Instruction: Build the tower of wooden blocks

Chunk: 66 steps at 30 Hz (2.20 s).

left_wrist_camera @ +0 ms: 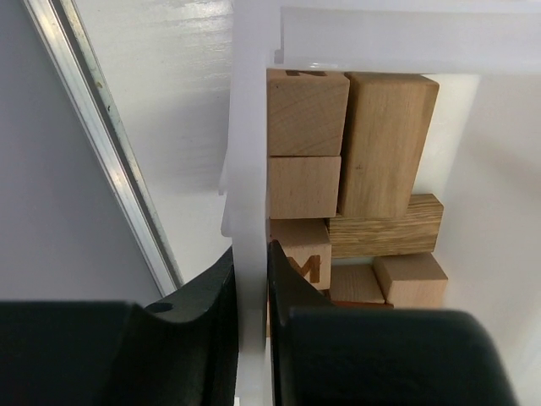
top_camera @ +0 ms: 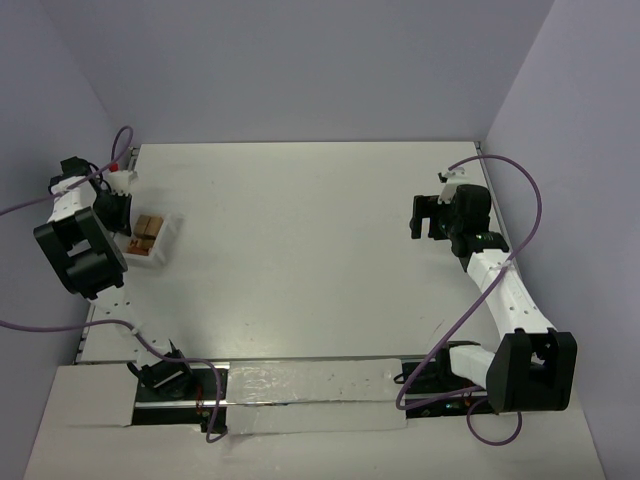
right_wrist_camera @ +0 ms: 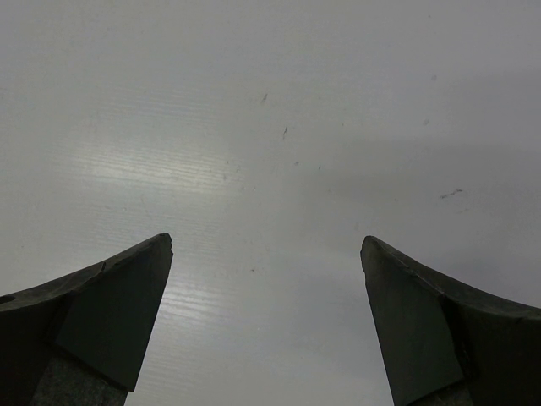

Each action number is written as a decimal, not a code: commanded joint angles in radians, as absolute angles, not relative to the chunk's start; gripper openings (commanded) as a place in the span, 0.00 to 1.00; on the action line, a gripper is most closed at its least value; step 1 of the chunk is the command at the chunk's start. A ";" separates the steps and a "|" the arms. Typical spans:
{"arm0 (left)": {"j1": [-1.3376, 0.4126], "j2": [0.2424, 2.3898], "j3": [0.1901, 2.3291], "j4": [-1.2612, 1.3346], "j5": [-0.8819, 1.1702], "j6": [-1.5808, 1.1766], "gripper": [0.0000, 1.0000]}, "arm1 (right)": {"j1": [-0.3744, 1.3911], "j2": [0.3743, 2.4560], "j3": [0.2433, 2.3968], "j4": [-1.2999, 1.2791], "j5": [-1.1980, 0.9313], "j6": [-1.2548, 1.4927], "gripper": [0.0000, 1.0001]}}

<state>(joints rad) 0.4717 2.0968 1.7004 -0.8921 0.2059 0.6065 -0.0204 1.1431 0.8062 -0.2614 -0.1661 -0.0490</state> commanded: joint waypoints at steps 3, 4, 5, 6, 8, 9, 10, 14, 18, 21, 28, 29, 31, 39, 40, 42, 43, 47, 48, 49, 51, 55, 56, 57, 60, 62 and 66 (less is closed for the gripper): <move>0.450 2.068 1.719 -0.901 0.216 0.590 0.00 | -0.026 1.134 0.853 -0.256 -0.161 -0.046 1.00; 0.436 2.053 1.721 -0.903 0.211 0.576 0.00 | -0.025 1.132 0.853 -0.256 -0.161 -0.046 1.00; 0.423 2.039 1.720 -0.902 0.204 0.565 0.00 | -0.025 1.129 0.853 -0.255 -0.162 -0.046 1.00; 0.408 2.009 1.717 -0.893 0.195 0.554 0.00 | -0.025 1.126 0.852 -0.255 -0.163 -0.046 1.00; 0.373 1.968 1.705 -0.879 0.184 0.533 0.00 | -0.026 1.123 0.851 -0.255 -0.163 -0.046 1.00; 0.351 1.923 1.697 -0.860 0.154 0.522 0.00 | -0.026 1.120 0.850 -0.253 -0.164 -0.046 1.00; 0.309 1.881 1.676 -0.849 0.119 0.504 0.00 | -0.026 1.115 0.850 -0.253 -0.164 -0.048 1.00; 0.168 1.803 1.622 -0.821 0.036 0.458 0.00 | -0.026 1.109 0.848 -0.253 -0.164 -0.049 1.00; 0.059 1.766 1.624 -0.822 0.006 0.404 0.00 | -0.026 1.100 0.847 -0.250 -0.161 -0.052 1.00; -0.055 1.731 1.600 -0.797 -0.110 0.380 0.00 | -0.026 1.096 0.846 -0.250 -0.158 -0.052 1.00; -0.363 1.672 1.449 -0.622 -0.490 0.378 0.00 | -0.028 1.089 0.847 -0.247 -0.150 -0.053 1.00; -0.403 1.673 1.435 -0.606 -0.521 0.380 0.00 | -0.028 1.088 0.846 -0.247 -0.150 -0.054 1.00; -0.453 1.682 1.422 -0.567 -0.614 0.385 0.00 | -0.028 1.087 0.844 -0.245 -0.146 -0.054 1.00; -0.645 1.695 1.372 -0.418 -0.943 0.475 0.00 | -0.030 1.077 0.841 -0.233 -0.089 -0.052 1.00; -0.666 1.692 1.354 -0.376 -0.972 0.500 0.00 | -0.031 1.077 0.841 -0.231 -0.071 -0.050 1.00; -0.715 1.685 1.300 -0.276 -1.041 0.565 0.00 | -0.033 1.079 0.843 -0.226 -0.030 -0.045 1.00; -0.726 1.684 1.286 -0.258 -1.063 0.587 0.00 | -0.036 1.081 0.846 -0.225 -0.018 -0.040 1.00; -0.750 1.687 1.191 -0.060 -1.140 0.754 0.00 | -0.057 1.089 0.851 -0.229 -0.002 -0.026 1.00; -0.757 1.686 1.176 0.001 -1.151 0.799 0.00 | -0.063 1.089 0.852 -0.229 -0.002 -0.023 1.00; -0.765 1.688 1.164 0.071 -1.159 0.840 0.00 | -0.068 1.089 0.853 -0.230 -0.002 -0.020 1.00; -0.792 1.694 1.134 0.171 -1.181 0.925 0.00 | -0.081 1.088 0.854 -0.230 -0.004 -0.016 1.00; -0.850 1.710 1.022 0.603 -1.199 1.258 0.00 | -0.090 1.082 0.851 -0.227 -0.006 -0.014 1.00; -0.862 1.719 0.986 0.744 -1.196 1.360 0.00 | -0.092 1.080 0.851 -0.227 -0.006 -0.014 1.00; -0.875 1.735 0.944 0.916 -1.189 1.489 0.00 | -0.095 1.078 0.848 -0.226 -0.006 -0.014 1.00; -0.894 1.800 0.868 1.242 -1.156 1.767 0.00 | -0.104 1.075 0.848 -0.227 -0.016 -0.012 1.00; -0.903 1.844 0.834 1.382 -1.131 1.888 0.00 | -0.109 1.071 0.848 -0.226 -0.023 -0.012 1.00; -0.920 1.869 0.824 1.396 -1.125 1.893 0.00 | -0.115 1.068 0.847 -0.225 -0.028 -0.012 1.00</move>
